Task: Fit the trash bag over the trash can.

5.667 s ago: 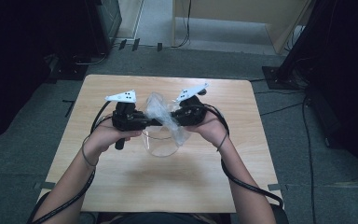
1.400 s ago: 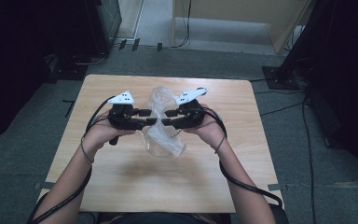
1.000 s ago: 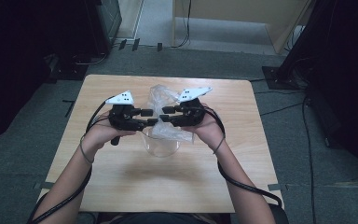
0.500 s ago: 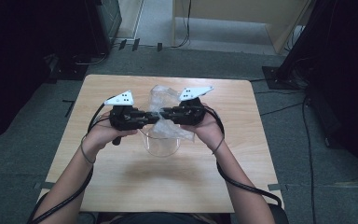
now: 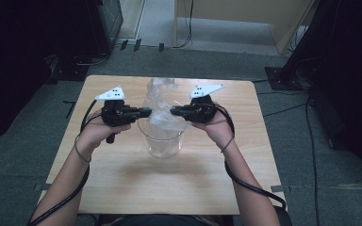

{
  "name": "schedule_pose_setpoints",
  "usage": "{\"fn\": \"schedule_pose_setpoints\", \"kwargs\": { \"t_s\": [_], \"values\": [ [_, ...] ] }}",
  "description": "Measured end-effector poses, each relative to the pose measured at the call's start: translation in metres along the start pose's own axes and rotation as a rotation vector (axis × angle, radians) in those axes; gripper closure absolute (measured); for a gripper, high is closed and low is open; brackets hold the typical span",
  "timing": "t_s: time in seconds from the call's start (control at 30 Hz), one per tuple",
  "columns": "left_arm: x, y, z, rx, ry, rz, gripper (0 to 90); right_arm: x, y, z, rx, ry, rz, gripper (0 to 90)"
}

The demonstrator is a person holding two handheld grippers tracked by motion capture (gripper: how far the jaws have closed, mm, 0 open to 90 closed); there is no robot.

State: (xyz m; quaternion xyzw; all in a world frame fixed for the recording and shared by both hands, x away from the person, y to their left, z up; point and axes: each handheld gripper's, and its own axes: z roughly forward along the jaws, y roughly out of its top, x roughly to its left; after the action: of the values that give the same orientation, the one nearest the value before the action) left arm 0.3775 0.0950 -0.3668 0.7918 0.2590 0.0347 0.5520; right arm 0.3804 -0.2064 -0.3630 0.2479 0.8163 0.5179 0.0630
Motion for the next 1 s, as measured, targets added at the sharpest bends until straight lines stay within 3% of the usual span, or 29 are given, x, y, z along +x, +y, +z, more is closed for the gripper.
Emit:
{"fn": "schedule_pose_setpoints", "kwargs": {
  "t_s": [0.23, 0.63, 0.83, 1.0],
  "values": [
    [0.006, -0.004, -0.004, 0.005, 0.018, -0.015, 85.0, -0.008, -0.002, -0.012, -0.009, -0.020, 0.019, 85.6],
    [0.015, -0.008, -0.008, 0.020, -0.003, -0.029, 82.0, -0.014, -0.011, -0.025, 0.022, -0.029, 0.044, 85.6],
    [0.018, -0.009, -0.014, 0.022, 0.005, -0.035, 88.9, -0.016, -0.015, -0.035, 0.033, -0.036, 0.050, 85.6],
    [0.022, -0.011, -0.021, 0.012, 0.022, -0.047, 89.0, -0.018, -0.017, -0.042, 0.043, -0.042, 0.051, 85.6]
  ]
}}
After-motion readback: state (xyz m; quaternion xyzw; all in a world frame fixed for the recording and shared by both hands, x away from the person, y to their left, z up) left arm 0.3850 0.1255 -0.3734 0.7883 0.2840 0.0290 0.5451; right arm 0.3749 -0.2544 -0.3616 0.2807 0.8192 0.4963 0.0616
